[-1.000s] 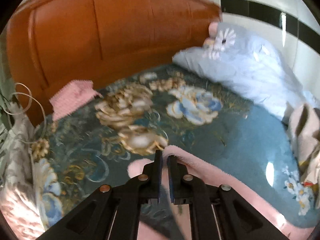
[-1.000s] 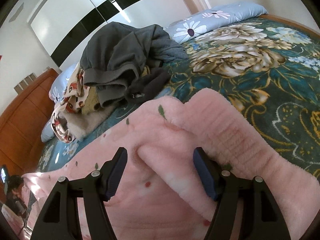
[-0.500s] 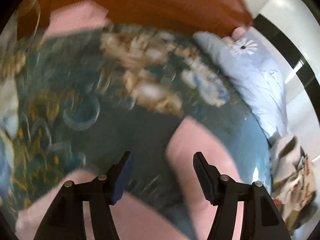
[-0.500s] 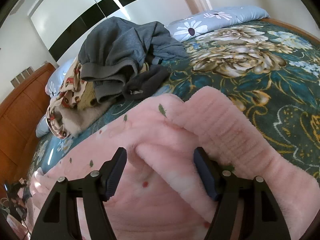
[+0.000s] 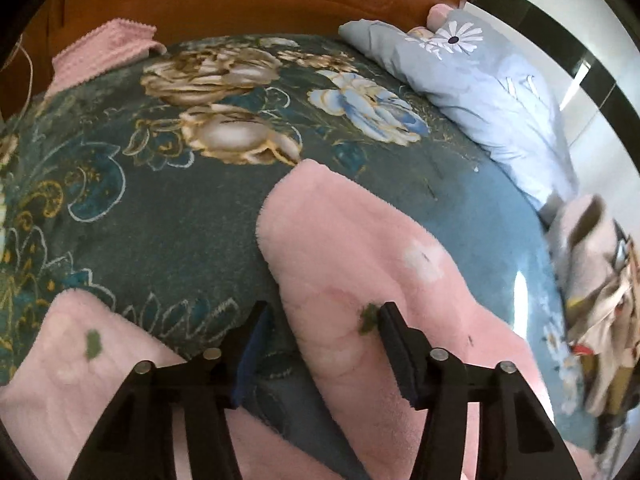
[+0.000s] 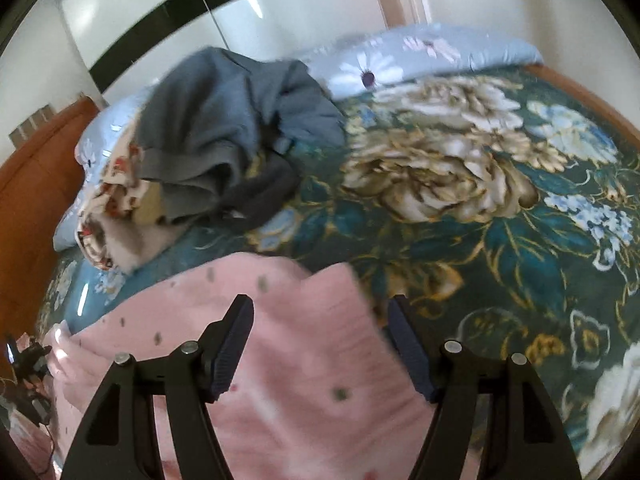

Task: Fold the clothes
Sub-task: 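Lay the lifted pink edge back flat and open both grippers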

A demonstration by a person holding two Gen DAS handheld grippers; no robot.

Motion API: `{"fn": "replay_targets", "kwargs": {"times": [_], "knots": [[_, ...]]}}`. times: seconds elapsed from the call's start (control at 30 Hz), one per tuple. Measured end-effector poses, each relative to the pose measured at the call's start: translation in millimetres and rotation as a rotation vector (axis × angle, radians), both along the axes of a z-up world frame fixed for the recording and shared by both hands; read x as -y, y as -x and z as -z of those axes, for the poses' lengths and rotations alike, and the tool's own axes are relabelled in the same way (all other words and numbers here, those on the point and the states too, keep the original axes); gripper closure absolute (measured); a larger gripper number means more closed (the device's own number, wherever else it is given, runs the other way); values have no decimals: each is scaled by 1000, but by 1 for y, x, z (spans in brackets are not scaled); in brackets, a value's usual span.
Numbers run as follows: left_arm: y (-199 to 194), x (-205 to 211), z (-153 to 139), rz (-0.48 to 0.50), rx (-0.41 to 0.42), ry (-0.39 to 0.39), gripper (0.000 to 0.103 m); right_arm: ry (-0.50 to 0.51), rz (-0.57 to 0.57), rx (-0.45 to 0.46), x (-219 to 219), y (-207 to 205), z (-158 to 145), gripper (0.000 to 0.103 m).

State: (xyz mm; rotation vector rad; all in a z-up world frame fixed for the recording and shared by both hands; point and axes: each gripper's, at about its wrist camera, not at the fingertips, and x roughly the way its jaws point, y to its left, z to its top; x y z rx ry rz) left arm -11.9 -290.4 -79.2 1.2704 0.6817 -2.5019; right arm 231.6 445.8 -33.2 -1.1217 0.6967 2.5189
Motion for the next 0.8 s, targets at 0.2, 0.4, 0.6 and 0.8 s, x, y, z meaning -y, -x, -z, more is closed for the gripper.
{"fn": "replay_targets", "kwargs": {"times": [0.2,0.4,0.6,0.8], "knots": [[-4,6,0,-14,10,-37,64,152,-64,65,-18,30,32,32],[-5,0,-8,-22,5,24,92,65,-98,64,5,37,22,74],[-5,-17,-64,-18,-151,166,94,-4,45,-120,-21,20,-33,78],[21,-39,-65,53,-104,211,89,-25,249,-121,-63,27,-23,78]]}}
